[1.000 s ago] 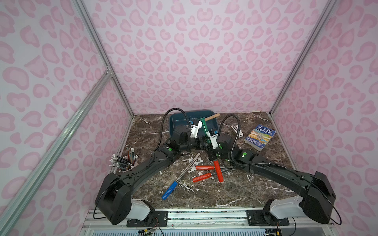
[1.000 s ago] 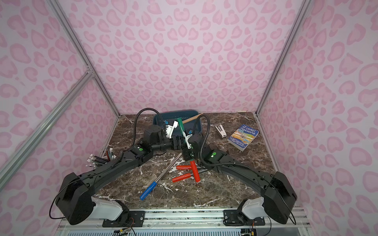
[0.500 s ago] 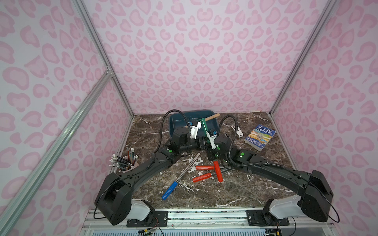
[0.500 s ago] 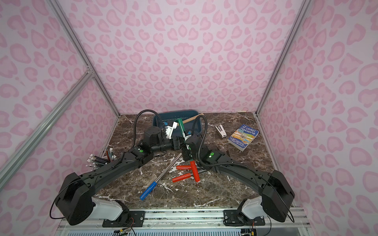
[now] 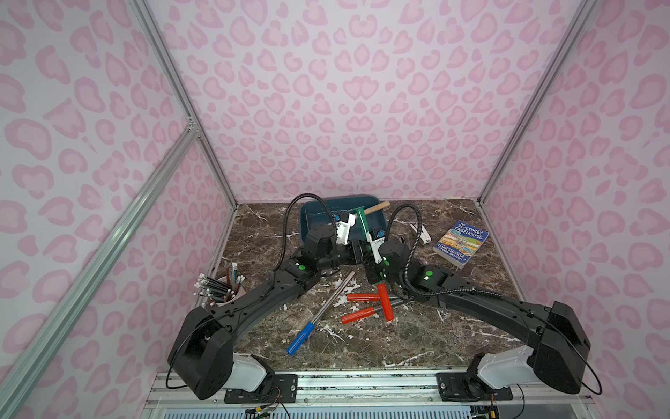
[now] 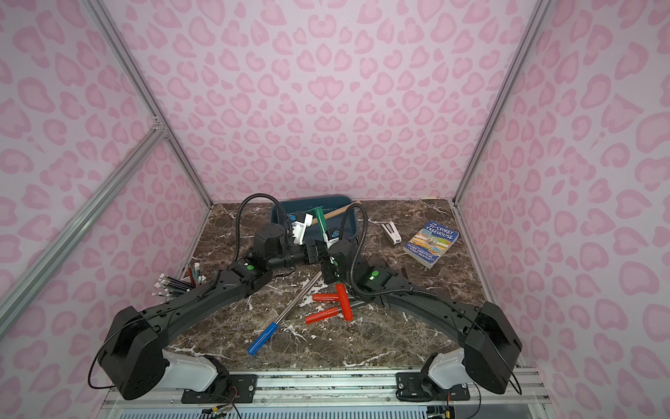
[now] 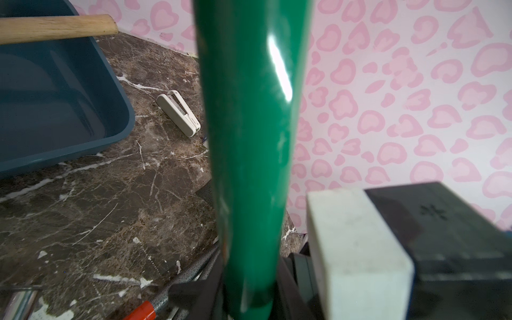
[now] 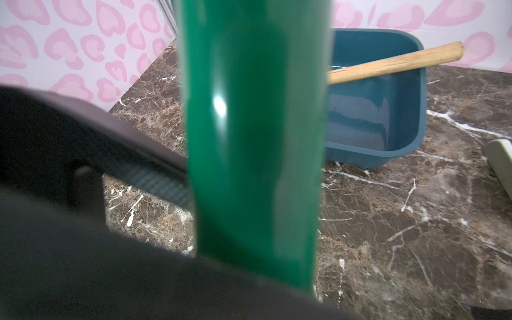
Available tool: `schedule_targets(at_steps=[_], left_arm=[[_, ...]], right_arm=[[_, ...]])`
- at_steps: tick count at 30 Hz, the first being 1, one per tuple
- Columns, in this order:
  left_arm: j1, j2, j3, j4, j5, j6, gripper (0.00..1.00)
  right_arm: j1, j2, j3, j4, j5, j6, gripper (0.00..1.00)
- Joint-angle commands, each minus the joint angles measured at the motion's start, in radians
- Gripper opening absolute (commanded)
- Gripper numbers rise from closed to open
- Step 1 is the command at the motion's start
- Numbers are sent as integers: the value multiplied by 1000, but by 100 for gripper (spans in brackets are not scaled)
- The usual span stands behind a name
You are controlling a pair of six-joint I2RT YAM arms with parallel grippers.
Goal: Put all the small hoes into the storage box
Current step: Pick up the hoe from the center of the board.
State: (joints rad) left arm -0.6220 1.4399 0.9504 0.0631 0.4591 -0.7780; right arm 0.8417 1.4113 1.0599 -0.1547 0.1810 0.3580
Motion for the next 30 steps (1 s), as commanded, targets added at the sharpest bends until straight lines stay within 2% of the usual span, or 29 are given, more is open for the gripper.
schedule_targets(at_steps=[1, 3, 7, 12, 19, 30], left_arm=[[1, -2, 13, 109, -27, -9, 5], [1, -6, 20, 115, -47, -15, 5], [2, -3, 40, 119, -72, -21, 5], [3, 8, 56, 132, -87, -26, 5], [17, 35, 84, 187, -141, -57, 5], [46, 132, 103, 361, -163, -133, 5]], right_arm=[[-8, -6, 22, 71, 24, 22, 28], [-15, -19, 18, 70, 30, 30, 36], [-33, -48, -6, 90, 31, 38, 45], [-52, -79, -16, 92, 28, 39, 51], [-76, -146, -48, 85, 9, 47, 57], [-118, -273, -120, 83, -16, 60, 63]])
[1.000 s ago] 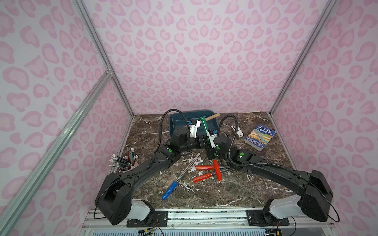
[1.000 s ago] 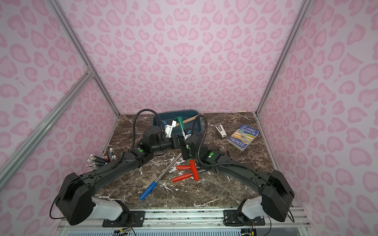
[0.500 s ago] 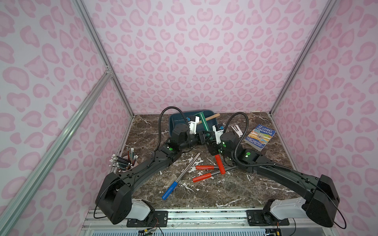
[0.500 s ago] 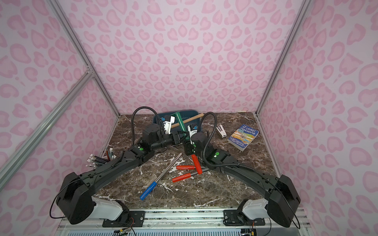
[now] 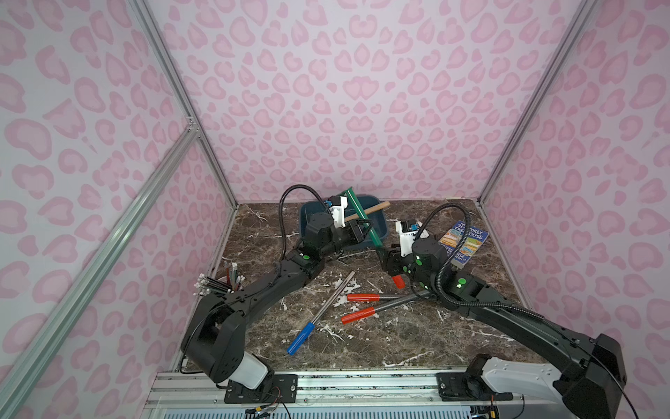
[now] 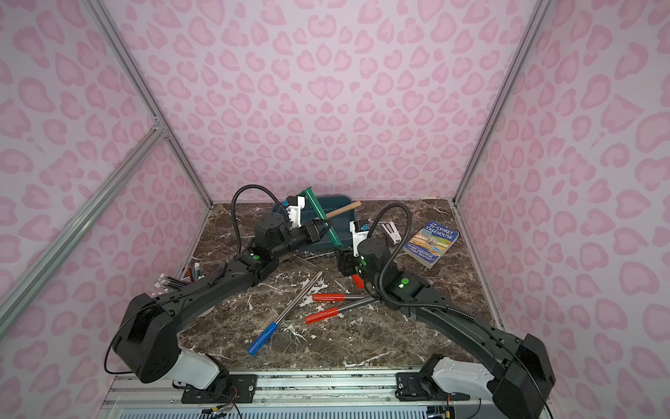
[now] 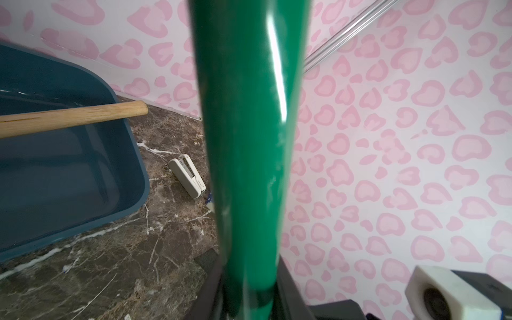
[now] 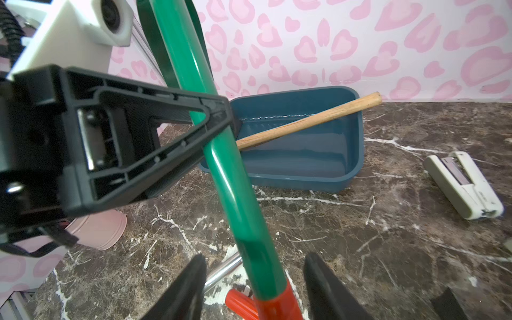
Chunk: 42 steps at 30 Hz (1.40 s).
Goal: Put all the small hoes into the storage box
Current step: Pick up the hoe from the center of the board.
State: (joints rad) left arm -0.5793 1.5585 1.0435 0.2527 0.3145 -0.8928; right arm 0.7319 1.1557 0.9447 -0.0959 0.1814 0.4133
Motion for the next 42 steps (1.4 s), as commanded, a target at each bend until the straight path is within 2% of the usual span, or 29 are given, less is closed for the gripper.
schedule_targets(at_steps=[1, 9, 21, 30, 42], left_arm=[[7, 22, 3, 205, -20, -32, 5], [14, 66, -17, 373, -135, -68, 5], [37, 193, 31, 487, -248, -242, 4], [51, 259, 77, 478, -338, -359, 4], [67, 354, 193, 394, -393, -493, 1]], right_arm=[[-15, -23, -6, 20, -28, 6, 64], [-37, -50, -13, 2, -70, 6, 73], [-52, -62, -21, -10, -73, 21, 75], [-59, -63, -21, -7, -75, 22, 76], [-67, -71, -18, -10, -74, 18, 76]])
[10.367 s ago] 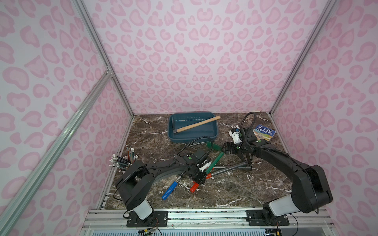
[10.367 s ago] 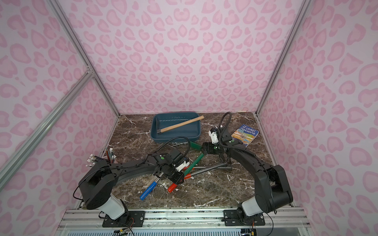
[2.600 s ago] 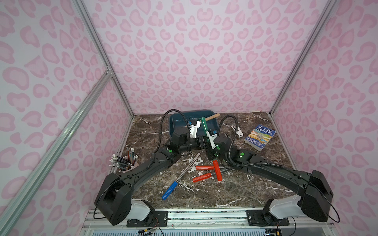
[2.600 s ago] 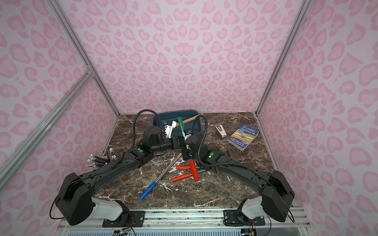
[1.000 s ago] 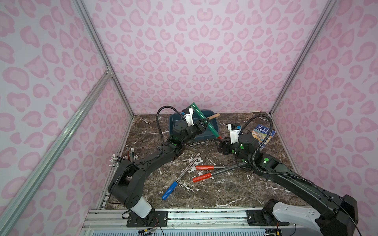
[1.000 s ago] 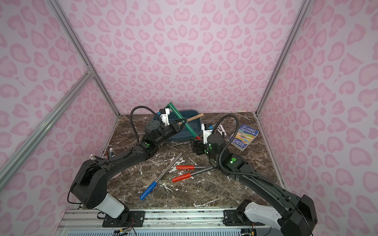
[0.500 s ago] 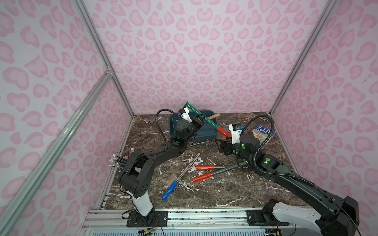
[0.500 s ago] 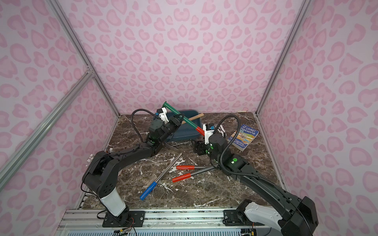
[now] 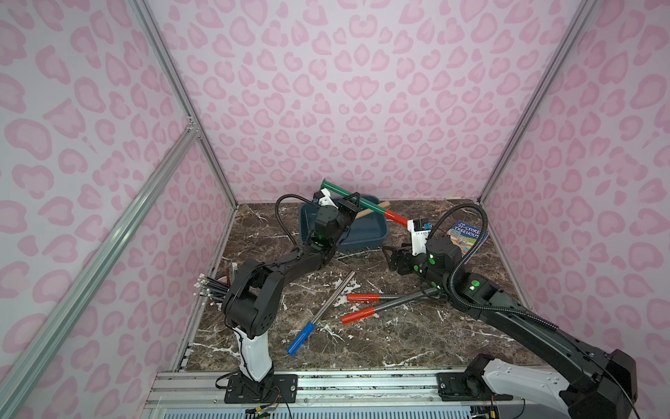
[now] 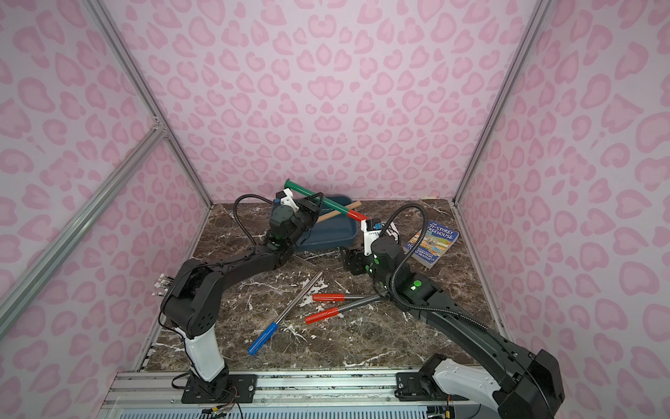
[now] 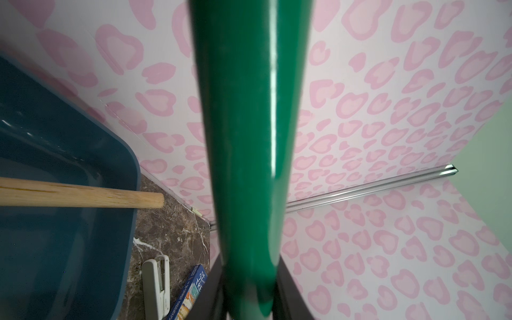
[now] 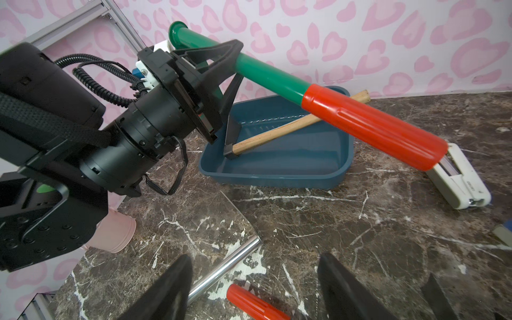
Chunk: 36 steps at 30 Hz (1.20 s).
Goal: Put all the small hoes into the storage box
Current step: Pick up the hoe from the center of the board, then place the hoe in the storage box.
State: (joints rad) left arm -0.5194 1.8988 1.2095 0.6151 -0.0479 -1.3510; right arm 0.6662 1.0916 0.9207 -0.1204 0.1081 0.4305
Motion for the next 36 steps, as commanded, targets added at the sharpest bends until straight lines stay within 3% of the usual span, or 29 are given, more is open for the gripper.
schedule_targets(at_steps=[1, 17, 26, 36], left_arm=[[12, 28, 44, 11, -24, -52, 2], [40, 130, 221, -282, -92, -186, 2], [61, 154, 284, -408, -143, -177, 2], [90, 211, 331, -379, -162, -171, 2]], right_arm=[[-2, -9, 7, 11, -1, 0, 76], [-14, -30, -5, 8, -2, -5, 76], [-14, -33, -19, 10, -4, -3, 76], [-16, -35, -24, 5, -4, -5, 76]])
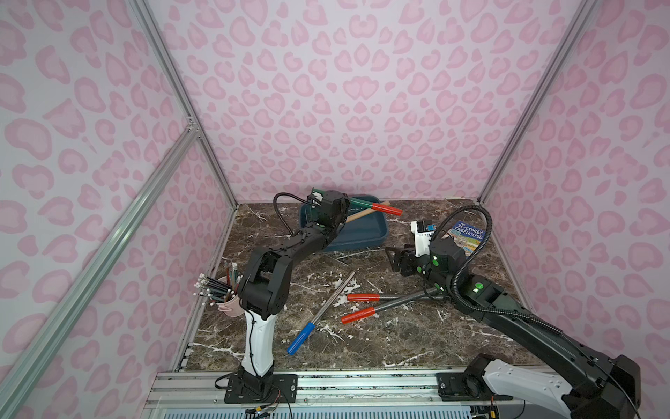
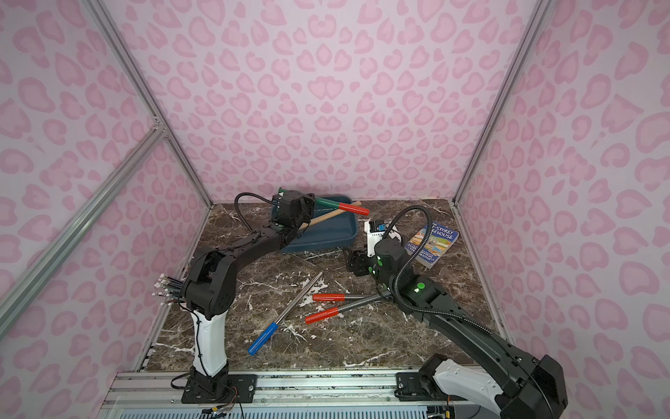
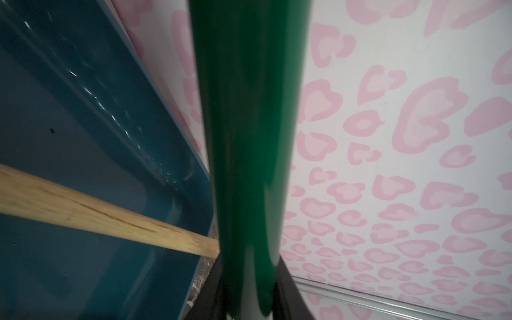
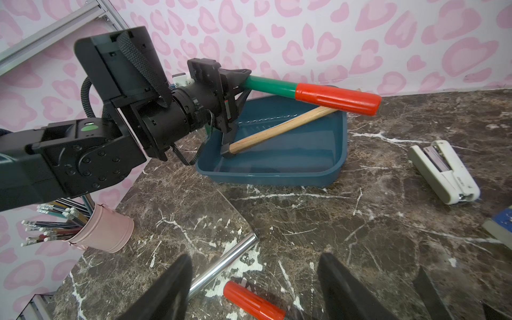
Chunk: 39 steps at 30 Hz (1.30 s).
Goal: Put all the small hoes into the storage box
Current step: Place the hoe in the storage box.
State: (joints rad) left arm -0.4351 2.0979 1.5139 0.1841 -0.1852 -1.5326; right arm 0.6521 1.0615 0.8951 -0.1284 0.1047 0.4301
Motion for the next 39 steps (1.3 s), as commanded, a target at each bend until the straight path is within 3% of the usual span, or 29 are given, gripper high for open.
schedule_targets(at_steps=[1, 27, 39], left_arm=[[10, 21, 33, 54, -24, 7, 2], [59, 219, 184, 80, -9, -38, 2], [65, 244, 181, 52, -14, -75, 3]], right_arm=[[-1, -6, 1, 12, 1, -6, 76], [-15, -12, -37, 15, -5, -11, 76], [-35, -1, -49, 29, -29, -9, 76]])
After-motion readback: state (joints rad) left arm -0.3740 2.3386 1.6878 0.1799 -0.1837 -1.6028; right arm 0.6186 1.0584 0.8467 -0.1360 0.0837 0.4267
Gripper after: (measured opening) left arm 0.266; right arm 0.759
